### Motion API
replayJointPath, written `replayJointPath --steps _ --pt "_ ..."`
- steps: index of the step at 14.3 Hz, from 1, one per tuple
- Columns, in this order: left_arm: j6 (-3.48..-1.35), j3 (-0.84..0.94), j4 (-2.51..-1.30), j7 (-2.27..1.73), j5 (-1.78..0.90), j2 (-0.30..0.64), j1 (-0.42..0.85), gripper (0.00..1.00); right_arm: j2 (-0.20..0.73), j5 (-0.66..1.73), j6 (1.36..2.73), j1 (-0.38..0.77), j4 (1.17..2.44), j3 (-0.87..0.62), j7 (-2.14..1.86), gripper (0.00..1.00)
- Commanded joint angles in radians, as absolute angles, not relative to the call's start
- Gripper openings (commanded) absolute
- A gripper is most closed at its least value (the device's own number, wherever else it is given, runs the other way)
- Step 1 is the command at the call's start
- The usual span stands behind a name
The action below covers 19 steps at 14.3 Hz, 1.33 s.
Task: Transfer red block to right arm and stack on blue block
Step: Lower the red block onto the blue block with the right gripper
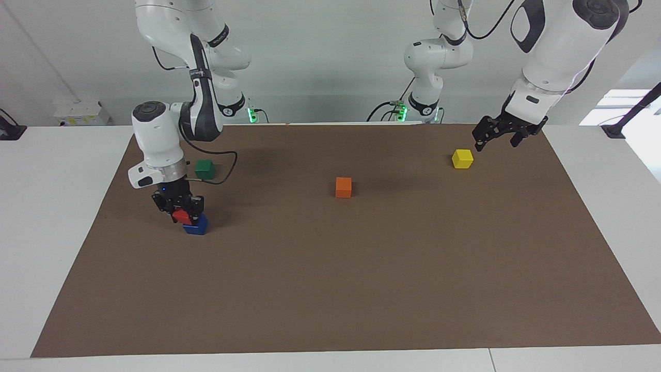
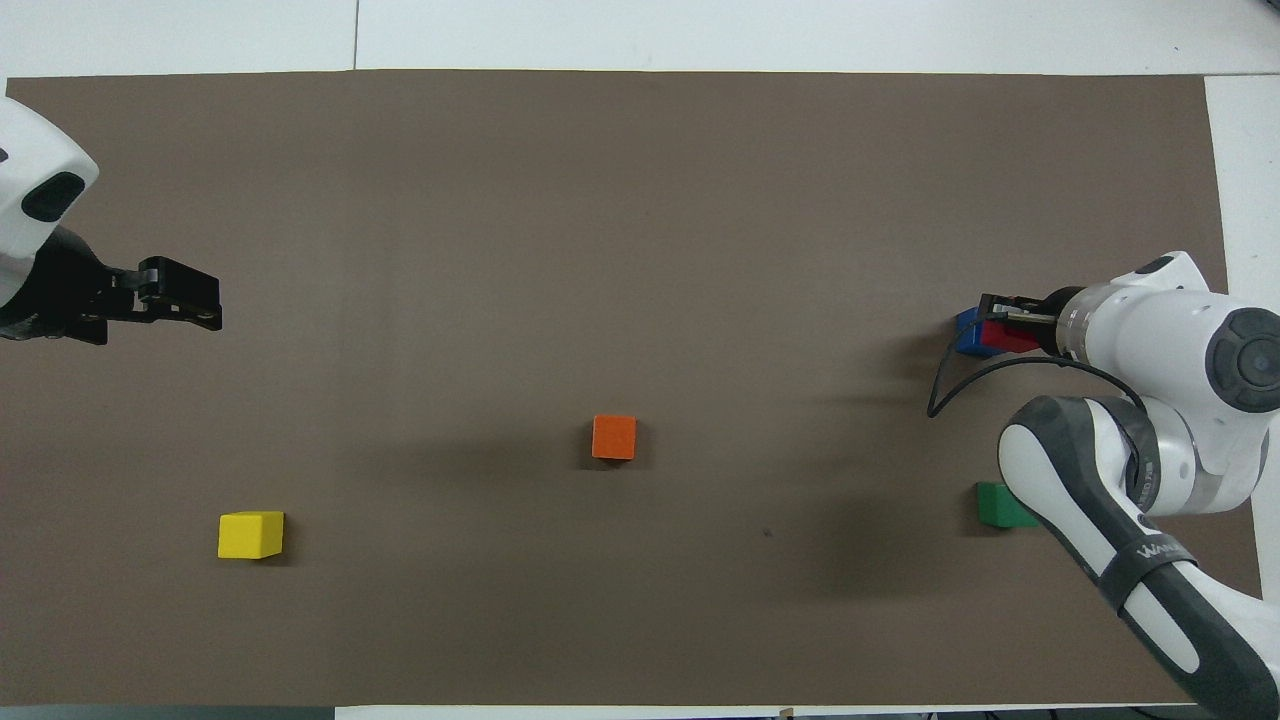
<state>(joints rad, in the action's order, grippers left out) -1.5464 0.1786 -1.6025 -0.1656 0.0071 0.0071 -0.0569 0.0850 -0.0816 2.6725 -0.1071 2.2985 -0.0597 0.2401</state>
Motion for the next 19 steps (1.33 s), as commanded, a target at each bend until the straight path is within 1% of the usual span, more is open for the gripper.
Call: replayJointPath --steps 1,8,19 --pt "-1.490 0.176 -1.624 -0.179 -0.008 -0.038 -0.054 1.00 0.052 -0.107 2.681 -0.115 2.330 -0.066 0.232 0.00" --pt "-1.574 0.169 -1.626 -0.071 -0.003 -0.037 -0.057 1.00 0.066 -0.107 2.680 -0.120 2.327 -0.066 0.232 0.00" --pt "-1.566 0.167 -1.624 -0.072 -0.005 -0.043 -0.051 1.00 0.092 -0.109 2.688 -0.117 2.304 -0.066 0.230 0.00"
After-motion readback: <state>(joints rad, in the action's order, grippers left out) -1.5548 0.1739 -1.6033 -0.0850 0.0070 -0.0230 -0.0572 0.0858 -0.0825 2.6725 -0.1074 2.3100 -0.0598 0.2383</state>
